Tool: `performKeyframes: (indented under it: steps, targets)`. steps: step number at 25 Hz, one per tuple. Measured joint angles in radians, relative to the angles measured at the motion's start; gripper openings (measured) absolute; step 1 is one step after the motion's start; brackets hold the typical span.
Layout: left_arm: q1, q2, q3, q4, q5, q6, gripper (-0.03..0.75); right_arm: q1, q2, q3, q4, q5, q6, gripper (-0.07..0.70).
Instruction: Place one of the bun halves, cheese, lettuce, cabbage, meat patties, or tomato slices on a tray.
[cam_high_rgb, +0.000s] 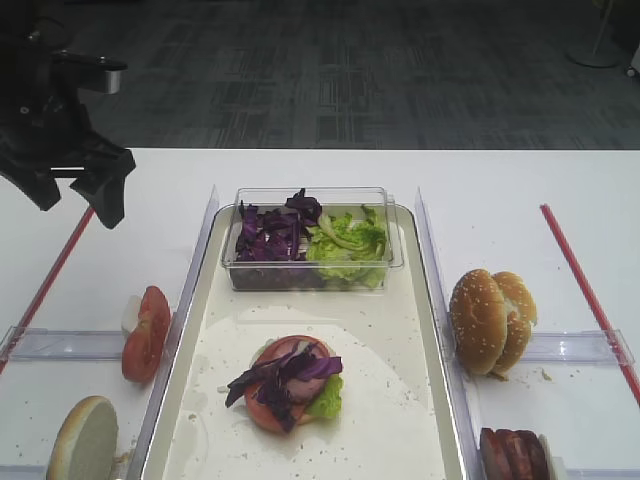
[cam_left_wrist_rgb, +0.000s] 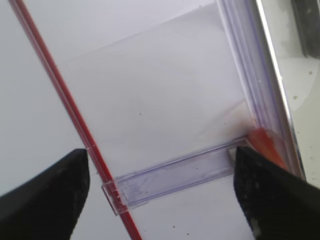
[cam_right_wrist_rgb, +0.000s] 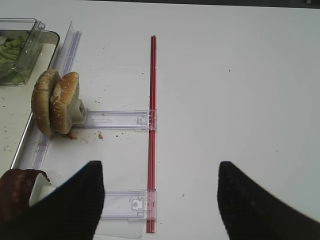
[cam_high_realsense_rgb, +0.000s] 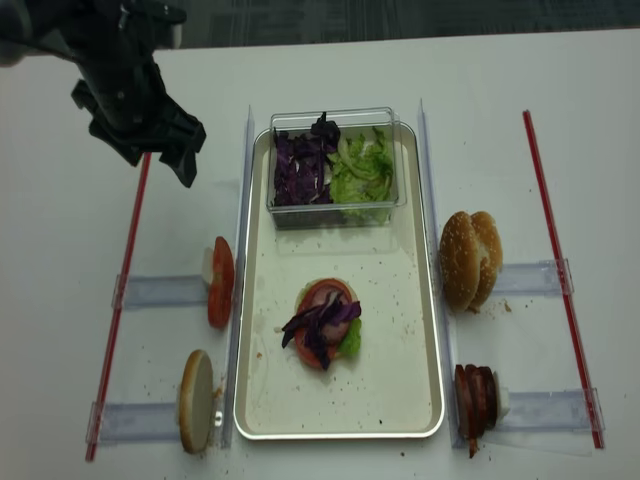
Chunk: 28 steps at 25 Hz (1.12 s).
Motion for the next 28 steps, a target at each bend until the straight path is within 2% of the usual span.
performKeyframes:
  steps: [10,19,24,28]
  targets:
    - [0.097,0.000,0.000,0.000,-0.009,-0.005,0.545,0.000,0.000,0.000,0.000,0.000,0.000,0.507]
    - [0.105,0.000,0.000,-0.006,-0.009,-0.005,0.545,0.000,0.000,0.000,0.000,0.000,0.000,0.507]
    - [0.105,0.000,0.000,-0.023,0.015,-0.005,0.545,0.000,0.000,0.000,0.000,0.000,0.000,0.507]
    - [0.105,0.000,0.000,-0.030,0.015,-0.005,0.545,0.000,0.000,0.000,0.000,0.000,0.000,0.507]
